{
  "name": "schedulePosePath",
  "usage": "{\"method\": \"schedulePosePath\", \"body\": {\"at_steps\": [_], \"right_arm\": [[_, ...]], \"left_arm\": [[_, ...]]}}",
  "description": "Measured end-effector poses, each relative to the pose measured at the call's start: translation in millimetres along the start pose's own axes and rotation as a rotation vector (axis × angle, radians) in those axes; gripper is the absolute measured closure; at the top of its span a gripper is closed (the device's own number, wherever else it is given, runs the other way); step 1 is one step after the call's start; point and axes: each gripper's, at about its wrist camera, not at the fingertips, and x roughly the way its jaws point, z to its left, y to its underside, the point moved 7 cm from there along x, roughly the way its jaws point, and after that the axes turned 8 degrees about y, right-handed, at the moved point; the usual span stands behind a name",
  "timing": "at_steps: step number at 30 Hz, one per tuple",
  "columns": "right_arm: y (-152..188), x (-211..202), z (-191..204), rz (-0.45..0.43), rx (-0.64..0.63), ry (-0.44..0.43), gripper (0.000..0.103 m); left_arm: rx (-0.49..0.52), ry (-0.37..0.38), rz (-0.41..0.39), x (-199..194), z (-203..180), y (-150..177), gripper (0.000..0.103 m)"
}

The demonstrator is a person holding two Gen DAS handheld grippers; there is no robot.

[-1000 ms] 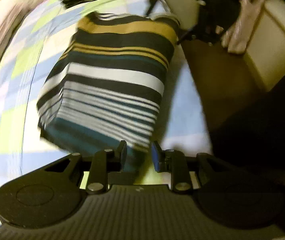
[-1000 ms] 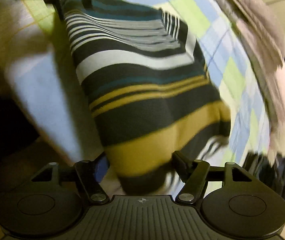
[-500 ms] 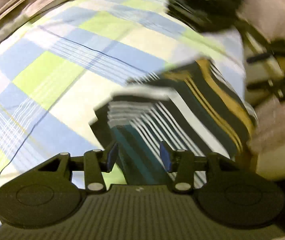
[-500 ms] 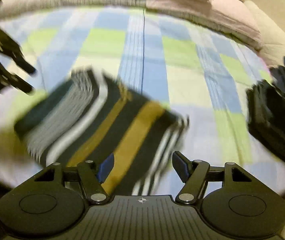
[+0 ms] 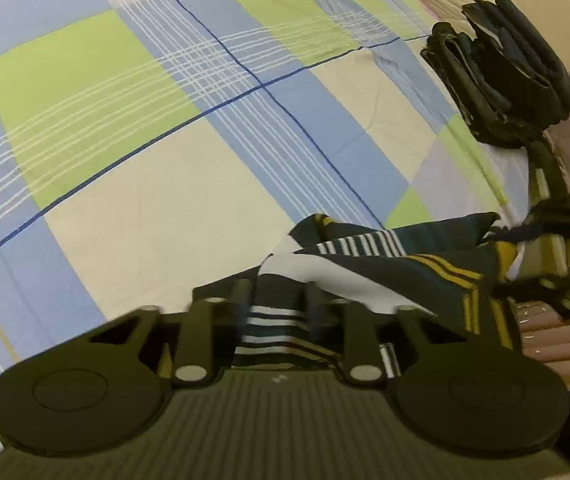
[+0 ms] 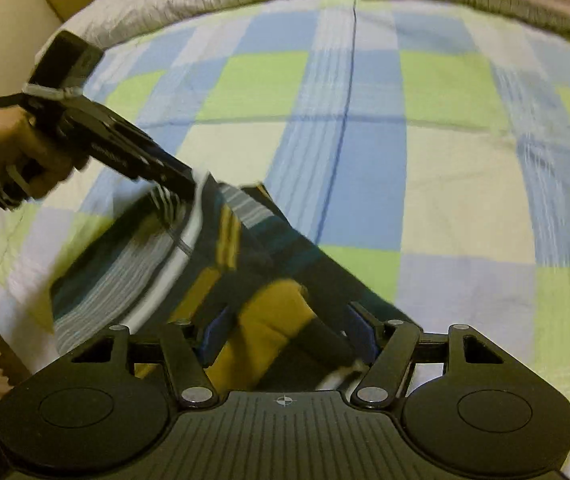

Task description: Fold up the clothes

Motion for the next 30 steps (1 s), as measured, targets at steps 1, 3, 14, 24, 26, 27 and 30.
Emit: {"method": "schedulePosePath", "body": {"at_steps": [1, 3, 14, 24, 26, 27, 30], "right_arm": [[1, 2, -4, 0.018, 0.019, -0.011, 0.075], [1, 2, -12, 0.039, 0.067, -0.035, 0.096], [-5, 23, -39, 0.029, 0.179, -0.017, 0.096], [-8, 20, -39, 0.055, 0.207, 0.030, 0.096], [-6, 22, -42, 0.057, 0.227, 0.035, 0.096], [-4, 23, -45, 0.059, 0.242, 0.041, 0.096], [2, 25, -51, 0.069, 0.287, 0.060, 0.097]], "left_arm": [[0.015, -0.010, -0.003, -5, -3, 0, 0.101], [0.029, -0.034, -0.040, -21, -7, -1, 0.101], [-0.047, -0.079, -0.024, 7, 20, 8, 0.100], [-0.016, -0.119, -0.037, -30, 9, 9, 0.098], [0.013, -0.106, -0.054, -37, 1, 8, 0.099], [0.027, -0.100, -0.062, -40, -3, 7, 0.099], [0.058, -0.063, -0.053, -31, -16, 5, 0.098]]}}
